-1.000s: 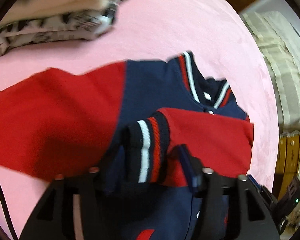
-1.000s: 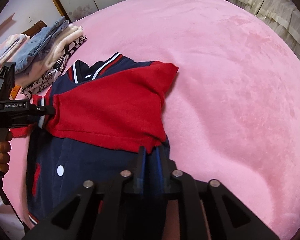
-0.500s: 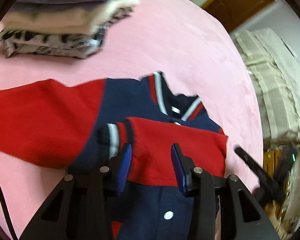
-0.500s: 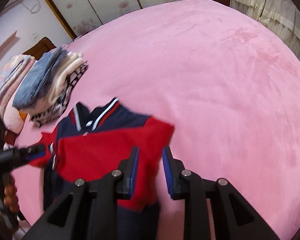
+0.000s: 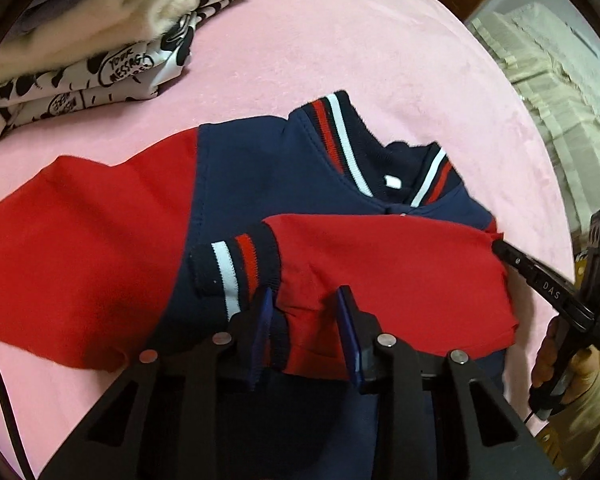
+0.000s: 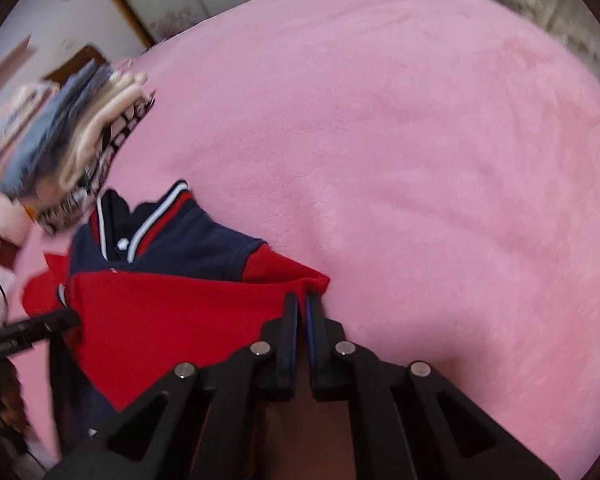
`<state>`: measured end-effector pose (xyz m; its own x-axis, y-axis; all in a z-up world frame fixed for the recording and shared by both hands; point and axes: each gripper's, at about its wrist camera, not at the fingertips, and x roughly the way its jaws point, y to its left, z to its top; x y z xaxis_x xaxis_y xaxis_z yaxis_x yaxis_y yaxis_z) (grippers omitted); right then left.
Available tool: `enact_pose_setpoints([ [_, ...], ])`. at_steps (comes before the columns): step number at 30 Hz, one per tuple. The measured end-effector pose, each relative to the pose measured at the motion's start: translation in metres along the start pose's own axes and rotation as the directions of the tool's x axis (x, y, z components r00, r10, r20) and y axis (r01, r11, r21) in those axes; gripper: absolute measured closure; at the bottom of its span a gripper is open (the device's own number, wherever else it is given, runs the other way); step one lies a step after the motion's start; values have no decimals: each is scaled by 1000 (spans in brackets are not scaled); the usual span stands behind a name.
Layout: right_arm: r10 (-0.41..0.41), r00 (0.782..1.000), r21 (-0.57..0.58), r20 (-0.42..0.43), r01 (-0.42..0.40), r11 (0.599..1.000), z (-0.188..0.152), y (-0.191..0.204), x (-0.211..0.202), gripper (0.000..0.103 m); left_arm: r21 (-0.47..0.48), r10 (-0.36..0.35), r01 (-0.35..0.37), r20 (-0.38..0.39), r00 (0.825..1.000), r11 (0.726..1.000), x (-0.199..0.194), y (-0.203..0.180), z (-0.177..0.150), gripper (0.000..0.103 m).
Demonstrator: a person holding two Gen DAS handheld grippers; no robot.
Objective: Fold large clothes
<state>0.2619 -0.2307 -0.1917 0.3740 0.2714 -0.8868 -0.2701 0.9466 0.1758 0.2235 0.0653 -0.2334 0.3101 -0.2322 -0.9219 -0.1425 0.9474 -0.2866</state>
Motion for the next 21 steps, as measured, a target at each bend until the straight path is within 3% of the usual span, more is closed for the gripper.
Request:
enact_pose_setpoints([
  [3,-15,1000,-15,2,15,1000,-4,-1,6,100,31,17,-17,-2,1000,999,8,-3,0,73],
  [7,50,999,85,13,-51,995,-2,-18,-9,91,12,16,-16,-1,1000,1000,-1,-5,2,73],
  [11,25,996,125,83,-35,992,-12,-28,-43,91,6,38,-38,61,997,999,-26,-13,0,73],
  [15,3,993,15,116,-5,1000,-27,4,-63,91,-24,19,-17,98,995,1000,-41,-23,-10,73],
  [21,95,991,-133,97,-81,988,-46,84,-38,91,-43,66,-62,105,992,997,-25,-38,-16,73],
])
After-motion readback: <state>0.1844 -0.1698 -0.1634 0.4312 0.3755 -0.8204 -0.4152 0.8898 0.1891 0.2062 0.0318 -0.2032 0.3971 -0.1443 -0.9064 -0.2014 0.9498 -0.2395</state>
